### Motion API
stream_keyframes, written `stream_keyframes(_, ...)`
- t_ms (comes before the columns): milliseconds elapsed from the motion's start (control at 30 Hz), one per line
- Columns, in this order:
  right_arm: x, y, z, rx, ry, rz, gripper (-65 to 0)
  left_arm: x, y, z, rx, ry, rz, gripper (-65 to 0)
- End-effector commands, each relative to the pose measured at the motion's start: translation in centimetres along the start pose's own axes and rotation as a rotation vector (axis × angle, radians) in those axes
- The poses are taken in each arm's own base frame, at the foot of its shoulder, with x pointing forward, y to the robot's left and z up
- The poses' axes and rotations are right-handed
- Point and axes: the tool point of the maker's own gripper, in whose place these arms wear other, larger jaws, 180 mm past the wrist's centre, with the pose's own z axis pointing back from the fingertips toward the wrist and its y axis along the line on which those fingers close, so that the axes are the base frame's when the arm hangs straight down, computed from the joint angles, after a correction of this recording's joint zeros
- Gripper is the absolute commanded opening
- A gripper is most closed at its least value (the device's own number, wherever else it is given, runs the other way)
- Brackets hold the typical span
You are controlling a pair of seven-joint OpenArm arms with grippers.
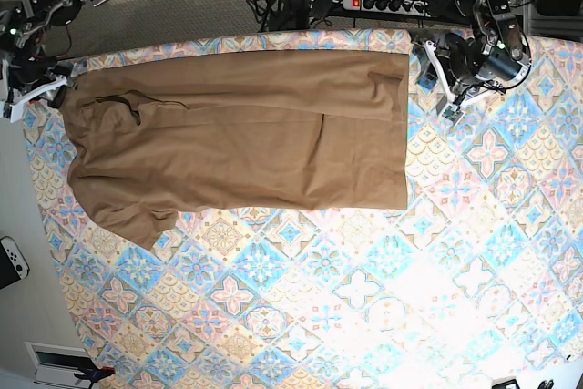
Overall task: Layout the t-shirt on the table in an organized manner, then fold the t-shirt properly
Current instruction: 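Release the shirt ends and move both grippers toward the shirt's long edge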
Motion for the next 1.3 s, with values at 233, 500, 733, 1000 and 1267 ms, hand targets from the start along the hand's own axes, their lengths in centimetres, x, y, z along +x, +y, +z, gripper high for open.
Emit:
stream_keyframes(233, 5.1, 1.9, -0.6, 0.049, -0.063, 0.181, -36.5, 7.2, 0.0, 0.6, 0.005, -0.173, -0.044, -49.3)
stream_keyframes(500, 13.2, 7.1, -2.5, 0.114, -0.152, 0.350, -36.5, 12.3, -3.7, 1.1, -0.047, -0.267, -0.187, -49.3)
stream_keyframes(733, 16.3, 10.6, -6.5, 0.165, -0.164, 0.438, -36.6, 12.5, -4.3, 1.0, -0.060, -0.268, -0.205, -49.3)
stream_keyframes(1000, 17.3, 12.0, -10.6, 0.295, -0.180, 0.385, -36.6, 12.1, -4.2, 0.9, -0.059, -0.257, -0.200, -49.3)
stream_keyframes(1267, 19.3, 13.7, -12.8, 0.390, -0.232, 0.340, -36.6, 11.5, -4.4, 0.8, -0.065, -0.243, -0.197, -49.3)
